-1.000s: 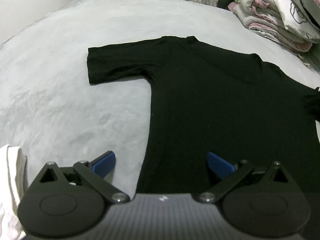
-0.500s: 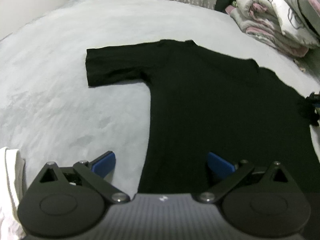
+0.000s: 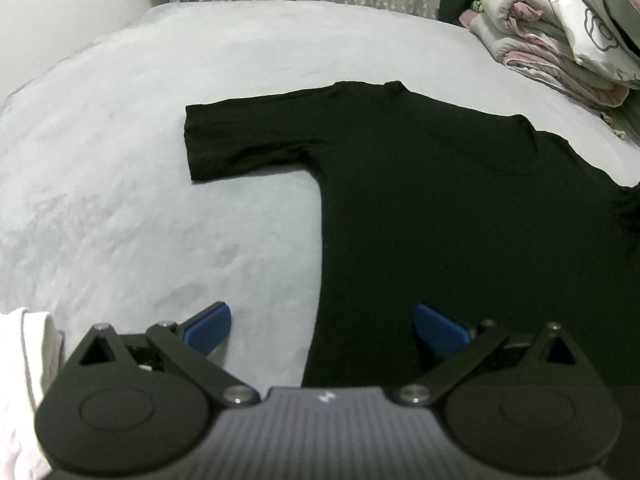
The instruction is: Fold clothes
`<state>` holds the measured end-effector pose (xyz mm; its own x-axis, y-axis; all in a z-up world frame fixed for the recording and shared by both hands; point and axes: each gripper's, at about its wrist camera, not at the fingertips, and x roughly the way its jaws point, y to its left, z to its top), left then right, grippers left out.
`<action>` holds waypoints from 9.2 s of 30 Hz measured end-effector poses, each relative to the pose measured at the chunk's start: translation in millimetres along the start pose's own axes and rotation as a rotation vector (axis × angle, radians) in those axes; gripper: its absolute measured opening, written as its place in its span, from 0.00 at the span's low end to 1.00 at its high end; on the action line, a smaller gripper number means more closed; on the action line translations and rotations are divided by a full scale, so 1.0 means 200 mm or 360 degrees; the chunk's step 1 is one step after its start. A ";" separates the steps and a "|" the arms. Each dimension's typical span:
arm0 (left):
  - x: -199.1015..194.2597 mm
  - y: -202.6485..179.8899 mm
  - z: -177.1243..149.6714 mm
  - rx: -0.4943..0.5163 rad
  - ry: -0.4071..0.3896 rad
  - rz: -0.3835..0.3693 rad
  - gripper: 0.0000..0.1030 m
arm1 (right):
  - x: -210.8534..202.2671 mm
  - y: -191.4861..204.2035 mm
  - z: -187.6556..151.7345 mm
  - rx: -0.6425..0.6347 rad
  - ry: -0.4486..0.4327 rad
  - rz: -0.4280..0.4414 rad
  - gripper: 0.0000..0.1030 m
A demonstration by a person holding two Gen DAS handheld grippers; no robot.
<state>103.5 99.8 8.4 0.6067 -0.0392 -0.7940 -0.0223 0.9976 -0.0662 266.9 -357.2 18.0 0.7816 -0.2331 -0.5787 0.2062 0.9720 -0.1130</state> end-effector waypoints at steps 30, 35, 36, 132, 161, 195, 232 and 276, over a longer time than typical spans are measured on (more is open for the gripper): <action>-0.03 0.05 0.03 -0.0105 -0.0018 -0.0078 1.00 | -0.16 -0.24 -0.19 0.0663 0.0219 0.0210 0.30; -0.03 0.07 0.04 -0.0138 -0.0004 -0.0081 1.00 | -0.17 -0.19 -0.23 0.0667 0.0194 0.0130 0.09; -0.03 0.08 0.04 -0.0144 -0.0002 -0.0083 1.00 | -0.17 -0.21 -0.23 0.0703 0.0183 0.0143 0.08; -0.02 0.11 0.07 -0.0223 0.0057 -0.0177 1.00 | -0.48 0.88 -0.33 -0.0685 -0.0095 0.0674 0.22; -0.03 0.09 0.06 -0.0181 0.0069 -0.0201 1.00 | -0.59 0.82 -0.37 -0.0399 0.0009 0.0682 0.12; -0.05 0.16 0.09 -0.0250 0.0056 -0.0220 1.00 | -0.15 1.33 0.24 0.0021 0.0171 0.0845 0.04; -0.10 0.10 0.07 -0.0243 0.0037 -0.0294 1.00 | -1.60 -0.05 -0.96 0.0252 0.0351 0.0576 0.50; -0.15 0.10 0.05 -0.0199 0.0024 -0.0282 1.00 | -2.17 0.96 -1.22 -0.0667 -0.0018 0.0539 0.08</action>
<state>93.4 121.2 36.2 0.5979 -0.2154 -0.7721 -0.0150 0.9601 -0.2794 -176.1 -61.4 49.3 0.7702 0.0976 -0.6302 -0.3094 0.9213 -0.2354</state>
